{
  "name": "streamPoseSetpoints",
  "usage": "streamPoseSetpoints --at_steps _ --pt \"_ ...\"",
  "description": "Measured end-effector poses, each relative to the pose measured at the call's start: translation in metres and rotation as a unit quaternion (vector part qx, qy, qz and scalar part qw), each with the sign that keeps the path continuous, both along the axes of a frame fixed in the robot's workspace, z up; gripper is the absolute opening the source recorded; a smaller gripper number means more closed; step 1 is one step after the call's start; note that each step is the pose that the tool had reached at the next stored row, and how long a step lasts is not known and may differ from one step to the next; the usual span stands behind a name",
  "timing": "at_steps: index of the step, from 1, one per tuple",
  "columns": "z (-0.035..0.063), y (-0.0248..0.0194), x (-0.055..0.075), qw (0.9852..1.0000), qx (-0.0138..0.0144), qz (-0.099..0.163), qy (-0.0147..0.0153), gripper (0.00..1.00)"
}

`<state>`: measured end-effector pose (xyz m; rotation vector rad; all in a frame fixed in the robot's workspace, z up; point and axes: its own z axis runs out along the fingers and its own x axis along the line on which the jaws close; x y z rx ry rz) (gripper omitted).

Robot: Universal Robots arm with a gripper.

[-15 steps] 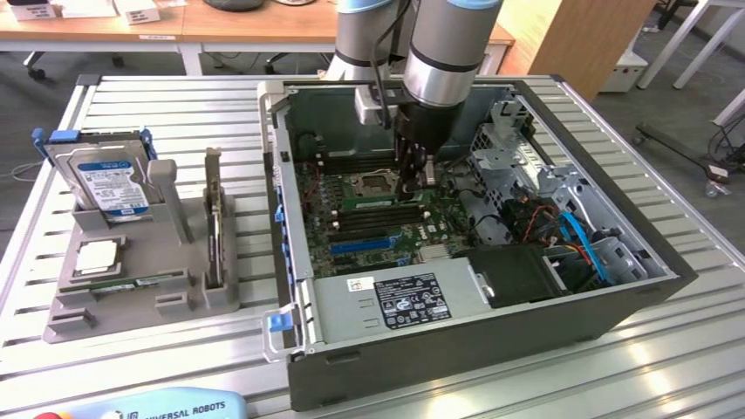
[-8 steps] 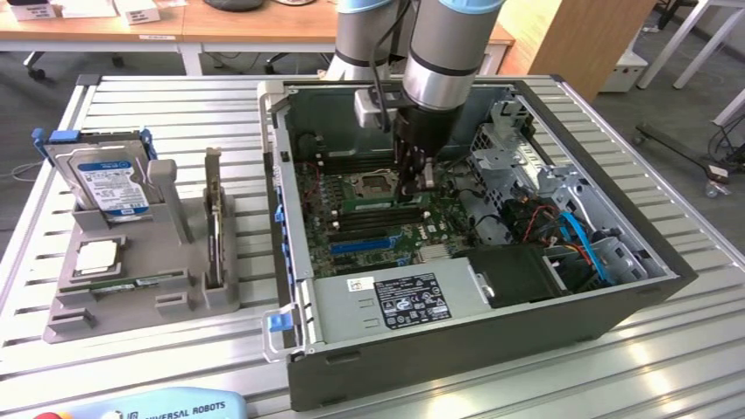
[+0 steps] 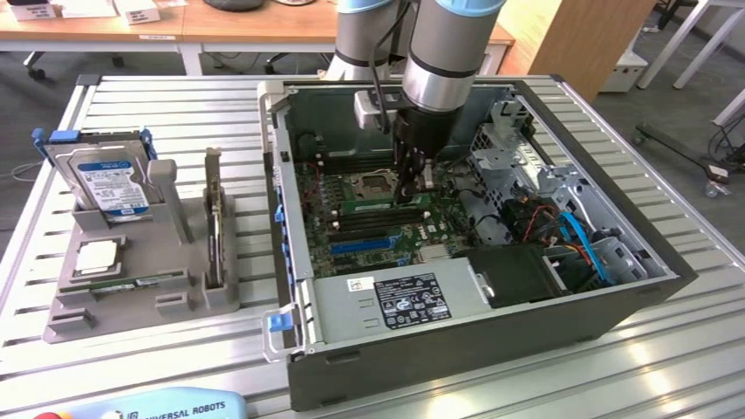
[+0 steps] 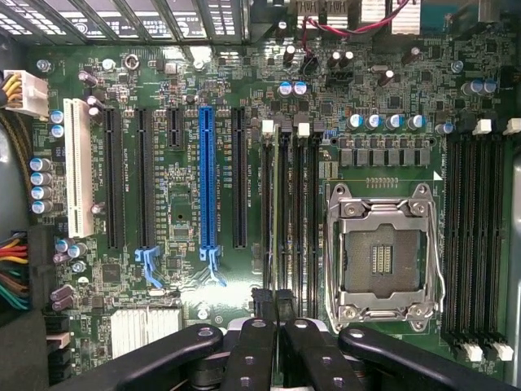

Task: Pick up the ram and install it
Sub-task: 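Insert the ram into the slot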

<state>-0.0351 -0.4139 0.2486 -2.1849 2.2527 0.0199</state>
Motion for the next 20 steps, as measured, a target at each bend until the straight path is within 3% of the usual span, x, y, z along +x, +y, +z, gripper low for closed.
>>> streamPoseSetpoints --at_steps 4,20 --pt "-0.0009 0.0020 0.0000 1.0000 0.0000 0.000 0.0000 0.12" --pt "-0.0068 0.0021 0.0001 1.0000 0.0000 0.000 0.0000 0.12"
